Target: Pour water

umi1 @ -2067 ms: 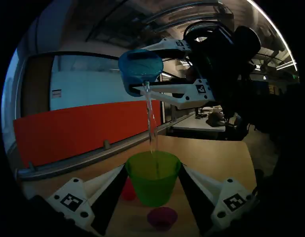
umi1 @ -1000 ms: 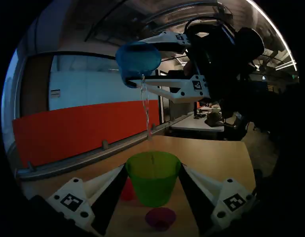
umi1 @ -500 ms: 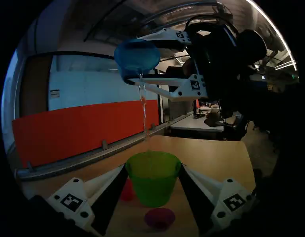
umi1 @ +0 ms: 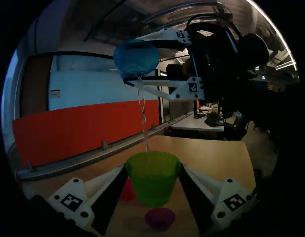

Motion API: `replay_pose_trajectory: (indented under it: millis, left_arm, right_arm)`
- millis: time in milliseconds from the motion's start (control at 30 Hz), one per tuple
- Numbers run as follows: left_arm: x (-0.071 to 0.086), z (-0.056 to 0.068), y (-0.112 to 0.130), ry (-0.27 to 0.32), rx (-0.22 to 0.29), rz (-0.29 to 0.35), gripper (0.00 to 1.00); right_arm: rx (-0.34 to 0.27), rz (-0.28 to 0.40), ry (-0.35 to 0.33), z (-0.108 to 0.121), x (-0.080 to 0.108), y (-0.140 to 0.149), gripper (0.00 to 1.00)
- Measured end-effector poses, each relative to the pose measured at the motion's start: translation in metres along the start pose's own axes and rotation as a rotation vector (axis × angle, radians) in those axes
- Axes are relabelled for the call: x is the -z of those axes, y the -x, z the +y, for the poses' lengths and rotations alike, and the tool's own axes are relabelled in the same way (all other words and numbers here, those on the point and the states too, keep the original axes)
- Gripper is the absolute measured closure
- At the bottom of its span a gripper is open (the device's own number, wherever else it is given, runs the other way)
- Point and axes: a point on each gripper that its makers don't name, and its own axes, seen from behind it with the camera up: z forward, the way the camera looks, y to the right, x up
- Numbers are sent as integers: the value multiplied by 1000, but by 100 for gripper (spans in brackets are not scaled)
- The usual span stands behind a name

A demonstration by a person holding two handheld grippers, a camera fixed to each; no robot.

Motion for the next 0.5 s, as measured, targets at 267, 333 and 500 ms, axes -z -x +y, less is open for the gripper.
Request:
replay_pose_trajectory:
  millis: [267,333,500]
  left_arm:
    - [0,-2,0,-2,4,3,13]
    - [0,-2,0,-3,5,4,13]
    - [0,-2,0,-4,7,6,13]
  right_arm:
    - [31,8,4,3,-1,-5,10]
    - [38,9,3,3,-1,-6,10]
    - [57,11,5,5,-2,-8,10]
